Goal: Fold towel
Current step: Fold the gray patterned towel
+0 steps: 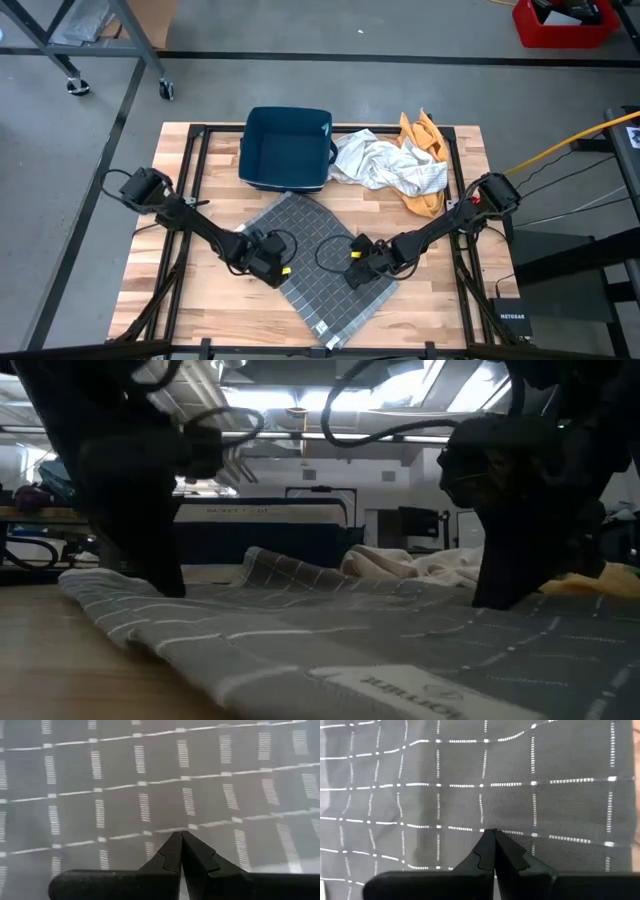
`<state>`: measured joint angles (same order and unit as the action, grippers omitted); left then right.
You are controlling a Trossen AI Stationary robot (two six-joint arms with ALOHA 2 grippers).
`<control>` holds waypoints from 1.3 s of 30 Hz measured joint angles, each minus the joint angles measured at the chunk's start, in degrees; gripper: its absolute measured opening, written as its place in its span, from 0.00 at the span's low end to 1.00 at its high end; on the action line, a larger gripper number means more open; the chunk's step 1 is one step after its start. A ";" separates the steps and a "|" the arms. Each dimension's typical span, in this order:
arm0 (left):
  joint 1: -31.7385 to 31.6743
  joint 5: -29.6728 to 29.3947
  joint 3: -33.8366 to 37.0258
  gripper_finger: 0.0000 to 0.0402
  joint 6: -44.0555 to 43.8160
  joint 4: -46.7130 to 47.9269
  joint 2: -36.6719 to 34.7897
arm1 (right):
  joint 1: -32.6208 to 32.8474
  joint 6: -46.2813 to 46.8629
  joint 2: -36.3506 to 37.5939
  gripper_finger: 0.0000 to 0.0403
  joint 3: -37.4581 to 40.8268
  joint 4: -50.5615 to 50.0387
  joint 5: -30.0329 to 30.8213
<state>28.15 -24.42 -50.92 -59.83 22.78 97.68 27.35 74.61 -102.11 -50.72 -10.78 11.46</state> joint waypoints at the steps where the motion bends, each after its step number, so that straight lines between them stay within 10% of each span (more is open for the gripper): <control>1: -0.42 -0.19 0.09 0.01 0.00 0.84 0.27 | 0.00 0.02 -0.06 0.01 0.00 0.80 -0.22; 14: -2.32 -0.27 -0.35 0.01 5.04 -2.14 -2.29 | -0.15 -4.84 -0.15 0.03 0.07 4.25 -1.59; 22: -2.37 1.32 -0.72 0.03 7.79 -2.82 -3.86 | -0.13 -12.52 -0.15 0.27 0.03 4.38 -4.18; 28: -2.30 3.73 -0.72 0.19 8.37 -2.59 -3.91 | -0.15 -24.38 0.19 0.44 -0.04 4.36 -9.44; 39: -0.60 9.63 -0.72 0.46 24.26 -9.93 -3.93 | -0.44 -45.22 4.48 0.46 0.02 -6.25 -14.55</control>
<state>27.55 -14.79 -51.64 -35.58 12.86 93.76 26.91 29.39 -97.63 -50.70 -17.02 -3.09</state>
